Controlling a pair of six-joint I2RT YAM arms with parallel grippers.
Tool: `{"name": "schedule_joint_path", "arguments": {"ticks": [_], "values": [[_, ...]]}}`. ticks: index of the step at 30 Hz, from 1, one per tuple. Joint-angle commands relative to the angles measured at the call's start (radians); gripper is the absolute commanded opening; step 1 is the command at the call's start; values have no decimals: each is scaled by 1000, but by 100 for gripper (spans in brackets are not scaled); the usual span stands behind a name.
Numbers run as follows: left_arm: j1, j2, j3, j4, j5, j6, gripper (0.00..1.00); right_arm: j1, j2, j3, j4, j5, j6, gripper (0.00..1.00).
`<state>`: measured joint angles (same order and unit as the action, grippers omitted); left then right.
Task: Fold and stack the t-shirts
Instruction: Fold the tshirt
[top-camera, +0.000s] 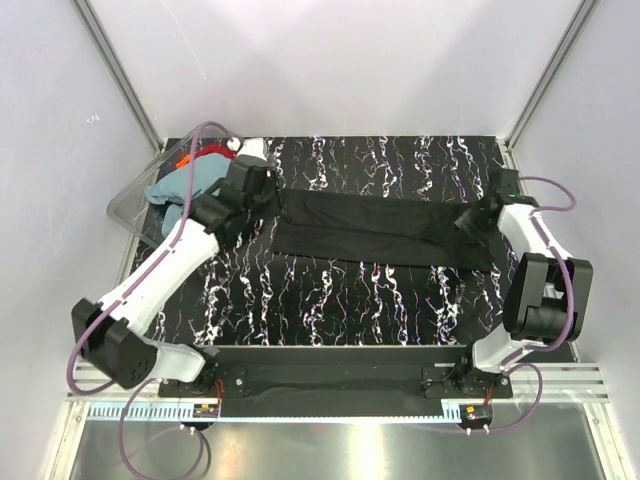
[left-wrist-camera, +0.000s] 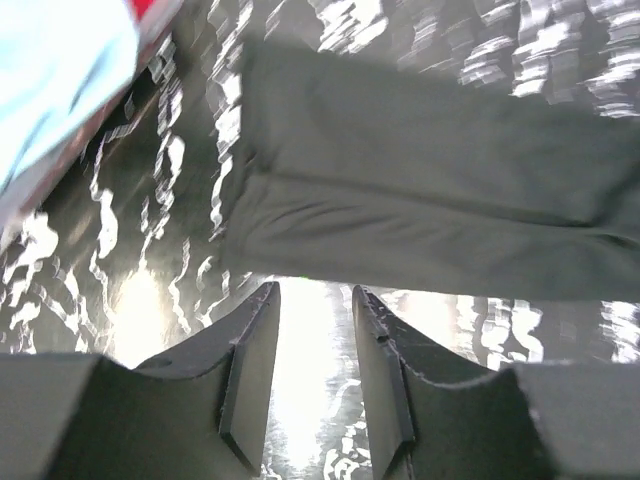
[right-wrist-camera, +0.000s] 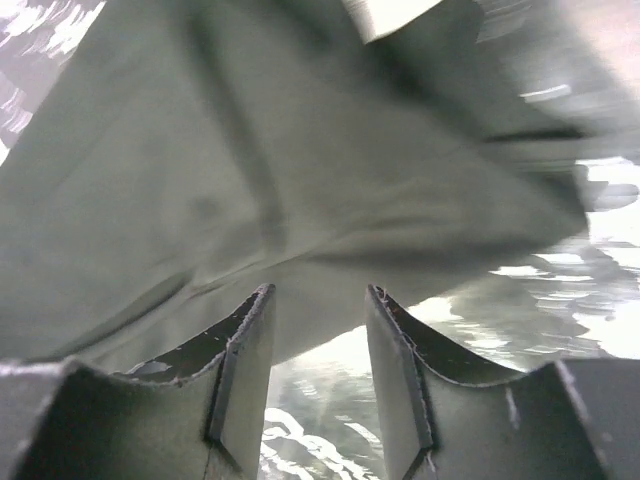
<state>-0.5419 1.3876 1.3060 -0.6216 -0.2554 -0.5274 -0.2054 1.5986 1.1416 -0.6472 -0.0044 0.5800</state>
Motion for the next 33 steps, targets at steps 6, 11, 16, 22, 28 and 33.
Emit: {"name": "schedule_joint_path", "arguments": {"ticks": [6,11,16,22,28,33], "values": [[5,-74,-85,13,242,179,44,126,7,-85,213,-19,147,55],[7,-127,-122,14,283,221,50,126,55,-98,237,-2,142,55],[8,-122,-126,19,266,233,51,127,106,-103,297,-69,167,53],[29,-121,-131,22,258,233,51,129,155,-94,342,-69,162,53],[54,-110,-137,23,275,227,50,132,204,-88,393,-118,181,50],[53,-113,-149,23,258,224,50,133,190,-91,400,-120,178,45]]}}
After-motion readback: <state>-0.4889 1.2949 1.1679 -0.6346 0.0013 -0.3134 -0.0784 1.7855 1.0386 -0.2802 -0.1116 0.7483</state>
